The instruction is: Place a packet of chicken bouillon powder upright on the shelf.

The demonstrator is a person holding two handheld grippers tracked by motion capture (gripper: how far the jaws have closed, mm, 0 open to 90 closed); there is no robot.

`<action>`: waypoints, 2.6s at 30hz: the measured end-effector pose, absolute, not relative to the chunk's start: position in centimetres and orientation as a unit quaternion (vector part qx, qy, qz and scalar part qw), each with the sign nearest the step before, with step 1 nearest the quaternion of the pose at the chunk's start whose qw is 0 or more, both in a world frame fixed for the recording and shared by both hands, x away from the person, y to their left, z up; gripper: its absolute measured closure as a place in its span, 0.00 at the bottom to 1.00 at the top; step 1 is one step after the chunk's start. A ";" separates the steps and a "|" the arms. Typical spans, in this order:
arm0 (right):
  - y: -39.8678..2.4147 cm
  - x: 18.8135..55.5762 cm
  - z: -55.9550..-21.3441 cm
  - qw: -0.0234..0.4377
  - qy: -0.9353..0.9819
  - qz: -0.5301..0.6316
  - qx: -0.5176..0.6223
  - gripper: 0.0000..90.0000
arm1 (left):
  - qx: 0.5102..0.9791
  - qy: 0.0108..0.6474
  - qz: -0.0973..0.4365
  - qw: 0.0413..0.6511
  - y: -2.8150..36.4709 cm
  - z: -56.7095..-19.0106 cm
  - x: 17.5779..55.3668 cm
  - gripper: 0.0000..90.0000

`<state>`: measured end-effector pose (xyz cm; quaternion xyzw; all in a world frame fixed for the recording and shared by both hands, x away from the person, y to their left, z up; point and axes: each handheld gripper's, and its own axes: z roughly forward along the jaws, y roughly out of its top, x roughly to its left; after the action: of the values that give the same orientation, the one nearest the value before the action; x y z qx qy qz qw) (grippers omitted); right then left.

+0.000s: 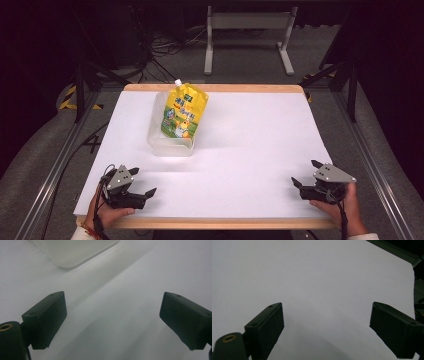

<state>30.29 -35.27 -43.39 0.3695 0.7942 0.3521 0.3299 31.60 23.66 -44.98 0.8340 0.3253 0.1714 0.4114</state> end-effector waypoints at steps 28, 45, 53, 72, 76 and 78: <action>-37.4 28.7 -43.7 0.355 0.759 0.352 0.417 0.12 | 0.831 0.325 0.178 0.415 24.1 -44.8 31.3 0.08; -36.9 28.6 -43.9 0.355 0.767 0.341 0.411 0.12 | 0.832 0.319 0.176 0.419 24.0 -44.8 31.4 0.08; -36.9 28.5 -43.8 0.357 0.765 0.342 0.412 0.12 | 0.832 0.318 0.173 0.421 23.9 -44.8 31.4 0.08; -36.9 28.4 -43.8 0.362 0.766 0.339 0.409 0.12 | 0.834 0.319 0.171 0.417 23.8 -44.8 31.6 0.08; -36.9 28.4 -43.8 0.363 0.766 0.339 0.408 0.12 | 0.834 0.318 0.171 0.417 23.7 -44.8 31.7 0.08; -36.9 28.4 -43.8 0.363 0.766 0.339 0.409 0.12 | 0.836 0.316 0.171 0.416 23.7 -44.8 31.7 0.08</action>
<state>28.41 -36.95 -43.83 0.4085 0.7658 0.3391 0.3629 31.71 23.67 -44.82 0.8355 0.3159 0.1709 0.4158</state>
